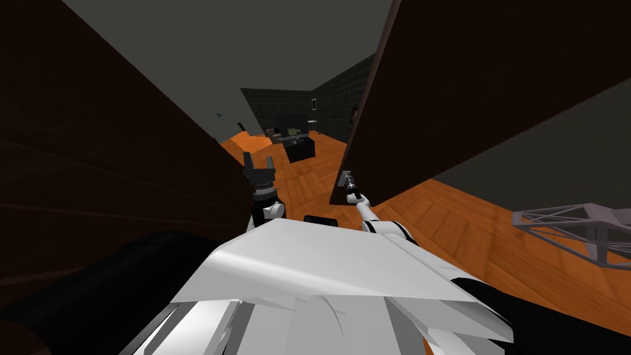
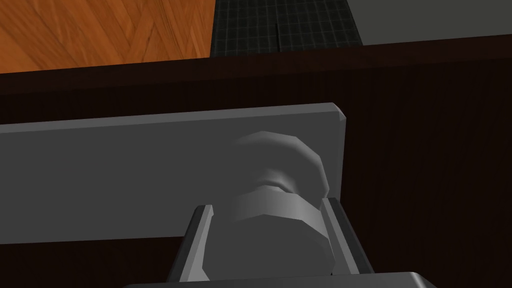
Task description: Push the door open
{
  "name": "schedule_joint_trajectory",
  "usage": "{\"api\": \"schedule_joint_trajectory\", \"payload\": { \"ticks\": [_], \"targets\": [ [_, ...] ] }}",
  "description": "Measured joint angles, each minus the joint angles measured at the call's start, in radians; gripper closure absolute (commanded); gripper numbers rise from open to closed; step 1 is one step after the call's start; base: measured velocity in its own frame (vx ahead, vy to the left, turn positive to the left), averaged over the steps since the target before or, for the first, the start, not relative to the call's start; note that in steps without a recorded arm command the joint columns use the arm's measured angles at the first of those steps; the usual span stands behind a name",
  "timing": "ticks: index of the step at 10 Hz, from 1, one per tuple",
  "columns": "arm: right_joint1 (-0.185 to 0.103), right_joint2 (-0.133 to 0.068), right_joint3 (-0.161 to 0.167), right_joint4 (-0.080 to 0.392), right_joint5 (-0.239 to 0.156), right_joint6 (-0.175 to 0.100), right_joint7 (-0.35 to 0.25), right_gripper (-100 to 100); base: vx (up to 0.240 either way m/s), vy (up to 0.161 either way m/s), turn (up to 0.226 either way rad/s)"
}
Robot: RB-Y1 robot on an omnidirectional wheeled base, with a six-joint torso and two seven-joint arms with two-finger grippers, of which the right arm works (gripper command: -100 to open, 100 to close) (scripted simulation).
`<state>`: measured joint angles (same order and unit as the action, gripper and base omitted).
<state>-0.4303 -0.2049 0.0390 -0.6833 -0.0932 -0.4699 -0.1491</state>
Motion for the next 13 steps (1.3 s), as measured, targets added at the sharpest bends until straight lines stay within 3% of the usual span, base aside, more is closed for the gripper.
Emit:
{"api": "schedule_joint_trajectory", "payload": {
  "ticks": [3,6,8,10,12,13],
  "targets": [
    [-0.001,0.000,-0.016,0.021,-0.005,-0.006,0.007,100,0.164,0.071,-0.039],
    [0.015,-0.003,-0.040,-0.003,-0.012,0.008,0.019,100,0.184,0.065,-0.041],
    [0.016,-0.012,-0.053,0.004,-0.016,-0.002,0.020,100,0.175,0.082,-0.044],
    [0.026,-0.014,-0.074,-0.008,-0.021,0.005,0.030,100,0.174,0.081,-0.057],
    [0.007,-0.021,-0.091,0.026,-0.027,-0.007,0.035,100,0.176,0.094,-0.049],
    [0.011,-0.023,-0.101,0.028,-0.030,-0.008,0.040,100,0.199,0.087,-0.074]
  ]
}}
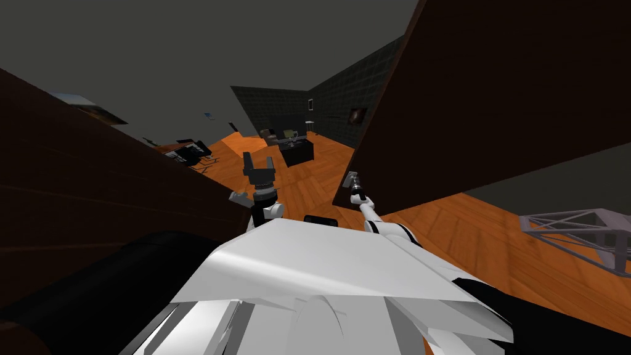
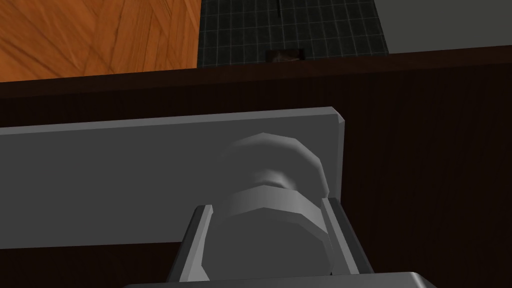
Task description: Push the door open
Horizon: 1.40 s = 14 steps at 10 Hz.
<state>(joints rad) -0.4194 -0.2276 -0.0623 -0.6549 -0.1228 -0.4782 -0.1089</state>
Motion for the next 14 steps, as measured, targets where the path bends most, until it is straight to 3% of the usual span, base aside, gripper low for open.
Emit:
{"api": "schedule_joint_trajectory", "payload": {
  "ticks": [1,3,4,5,7,9,12,13,14],
  "targets": [
    [0.028,0.002,-0.013,-0.051,-0.003,0.027,0.009,100,0.129,0.066,-0.055],
    [-0.006,-0.010,-0.028,0.015,-0.008,-0.005,0.010,100,0.166,0.109,-0.064],
    [-0.006,-0.013,-0.040,0.023,-0.011,-0.011,0.015,100,0.186,0.143,-0.078],
    [0.011,-0.018,-0.051,0.000,-0.015,0.001,0.019,100,0.198,0.108,-0.104],
    [-0.002,-0.025,-0.077,0.036,-0.022,-0.013,0.029,100,0.185,0.108,-0.060],
    [0.014,-0.027,-0.103,0.003,-0.029,0.007,0.045,100,0.200,0.084,-0.056],
    [0.018,-0.043,-0.130,0.010,-0.037,0.004,0.050,100,0.191,0.115,-0.066],
    [0.007,-0.053,-0.139,0.039,-0.040,-0.009,0.049,100,0.178,0.116,-0.066],
    [0.017,-0.057,-0.150,0.025,-0.043,-0.004,0.053,100,0.173,0.124,-0.068]
  ]
}}
